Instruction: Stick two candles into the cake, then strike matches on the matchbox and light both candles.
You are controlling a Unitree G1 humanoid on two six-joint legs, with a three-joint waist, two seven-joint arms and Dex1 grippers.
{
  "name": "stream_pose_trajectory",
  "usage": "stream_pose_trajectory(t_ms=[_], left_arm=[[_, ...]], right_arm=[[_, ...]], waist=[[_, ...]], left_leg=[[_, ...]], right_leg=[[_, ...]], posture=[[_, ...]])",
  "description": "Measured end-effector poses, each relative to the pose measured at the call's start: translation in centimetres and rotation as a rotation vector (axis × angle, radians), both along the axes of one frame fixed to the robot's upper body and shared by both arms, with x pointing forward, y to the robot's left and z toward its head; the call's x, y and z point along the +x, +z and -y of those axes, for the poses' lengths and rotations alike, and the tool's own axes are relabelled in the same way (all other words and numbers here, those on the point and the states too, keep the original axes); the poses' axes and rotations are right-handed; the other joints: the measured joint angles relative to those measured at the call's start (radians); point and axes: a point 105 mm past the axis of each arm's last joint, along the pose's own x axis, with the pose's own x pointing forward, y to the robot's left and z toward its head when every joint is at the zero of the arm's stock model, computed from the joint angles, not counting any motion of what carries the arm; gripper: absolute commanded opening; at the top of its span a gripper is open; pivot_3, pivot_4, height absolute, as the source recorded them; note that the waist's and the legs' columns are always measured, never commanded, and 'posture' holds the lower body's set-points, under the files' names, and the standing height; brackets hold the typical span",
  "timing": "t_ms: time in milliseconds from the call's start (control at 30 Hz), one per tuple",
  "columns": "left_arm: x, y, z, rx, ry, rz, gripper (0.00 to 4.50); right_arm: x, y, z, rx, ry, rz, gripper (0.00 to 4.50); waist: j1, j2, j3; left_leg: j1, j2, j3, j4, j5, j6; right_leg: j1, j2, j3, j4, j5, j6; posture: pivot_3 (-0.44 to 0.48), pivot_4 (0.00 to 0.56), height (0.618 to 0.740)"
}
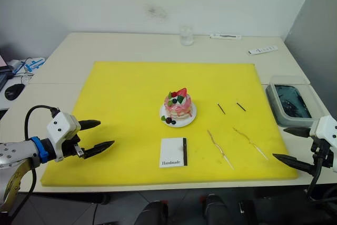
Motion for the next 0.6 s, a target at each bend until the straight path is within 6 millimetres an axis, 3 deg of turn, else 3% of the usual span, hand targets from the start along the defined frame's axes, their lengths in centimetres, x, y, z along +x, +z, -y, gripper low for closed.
stream_pose_trajectory(t_ms=[600], left_arm=[[-0.47, -0.18, -0.59, 0.007, 0.059, -0.012, 4.5]], right_arm=[[0.79, 0.18, -0.84, 0.01, 0.036, 0.015, 4.44]], waist=[[0.0, 0.0, 0.0]], left_leg=[[0.0, 0.0, 0.0, 0.0, 0.0, 0.0]], right_leg=[[0.0, 0.0, 0.0, 0.0, 0.0, 0.0]], posture=[[0.0, 0.15, 0.74]])
